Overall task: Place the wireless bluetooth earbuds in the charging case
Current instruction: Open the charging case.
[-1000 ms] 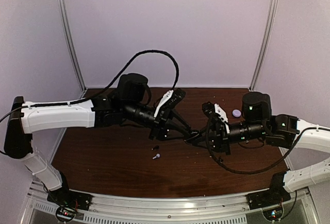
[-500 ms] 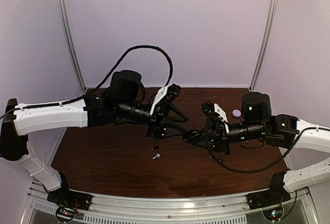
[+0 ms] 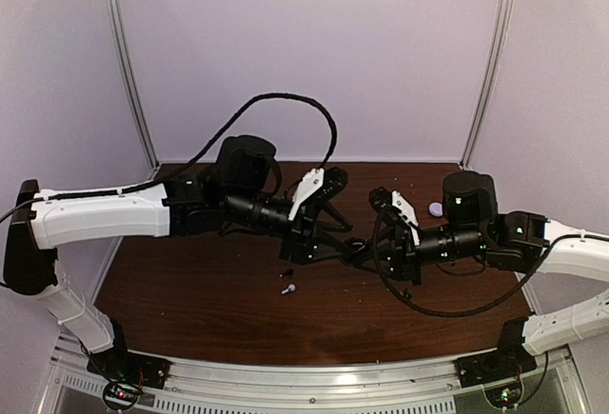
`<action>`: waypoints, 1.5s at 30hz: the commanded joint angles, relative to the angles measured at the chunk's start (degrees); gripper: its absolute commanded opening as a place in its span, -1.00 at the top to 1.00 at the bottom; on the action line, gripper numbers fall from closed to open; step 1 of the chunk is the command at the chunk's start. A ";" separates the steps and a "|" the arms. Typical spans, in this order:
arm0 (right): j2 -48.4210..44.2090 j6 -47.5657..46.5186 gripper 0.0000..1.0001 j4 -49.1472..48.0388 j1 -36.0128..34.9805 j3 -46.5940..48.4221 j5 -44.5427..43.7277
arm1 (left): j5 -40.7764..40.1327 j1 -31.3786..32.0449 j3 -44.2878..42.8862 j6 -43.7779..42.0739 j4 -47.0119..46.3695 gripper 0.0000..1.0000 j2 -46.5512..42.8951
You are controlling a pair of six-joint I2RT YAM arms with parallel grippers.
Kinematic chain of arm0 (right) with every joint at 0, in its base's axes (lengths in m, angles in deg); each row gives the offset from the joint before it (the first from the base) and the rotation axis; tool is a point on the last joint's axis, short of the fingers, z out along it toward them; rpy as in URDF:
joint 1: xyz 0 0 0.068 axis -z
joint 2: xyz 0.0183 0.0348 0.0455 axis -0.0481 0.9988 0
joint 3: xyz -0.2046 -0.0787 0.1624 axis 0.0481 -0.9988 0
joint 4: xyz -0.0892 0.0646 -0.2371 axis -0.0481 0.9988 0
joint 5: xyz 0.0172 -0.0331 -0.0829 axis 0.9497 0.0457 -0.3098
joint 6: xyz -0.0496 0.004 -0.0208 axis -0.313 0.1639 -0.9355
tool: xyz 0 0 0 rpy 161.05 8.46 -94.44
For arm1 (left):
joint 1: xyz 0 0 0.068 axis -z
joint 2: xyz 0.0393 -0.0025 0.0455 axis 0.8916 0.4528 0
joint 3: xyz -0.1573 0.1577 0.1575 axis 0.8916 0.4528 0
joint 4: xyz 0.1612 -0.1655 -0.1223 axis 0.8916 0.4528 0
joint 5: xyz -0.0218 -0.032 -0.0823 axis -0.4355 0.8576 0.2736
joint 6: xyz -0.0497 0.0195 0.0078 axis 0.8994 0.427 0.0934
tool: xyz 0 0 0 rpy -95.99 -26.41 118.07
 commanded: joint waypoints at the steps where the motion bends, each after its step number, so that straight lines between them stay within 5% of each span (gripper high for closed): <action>1: -0.27 0.27 1.00 -1.23 -0.26 1.56 0.58 | -3.54 0.04 -3.04 0.26 1.05 -0.07 1.62; 15: -0.46 -1.23 1.00 -0.72 -0.54 1.48 3.40 | -6.49 -2.49 -3.60 1.65 0.91 0.16 0.71; 31: -2.66 2.49 1.00 -3.38 0.30 -0.97 0.61 | -5.53 -7.16 2.40 6.38 -6.57 -0.01 -5.54; 45: -10.28 11.93 1.00 -3.40 20.09 -3.71 1.71 | -11.40 -7.50 12.27 7.80 -18.90 -0.05 -3.75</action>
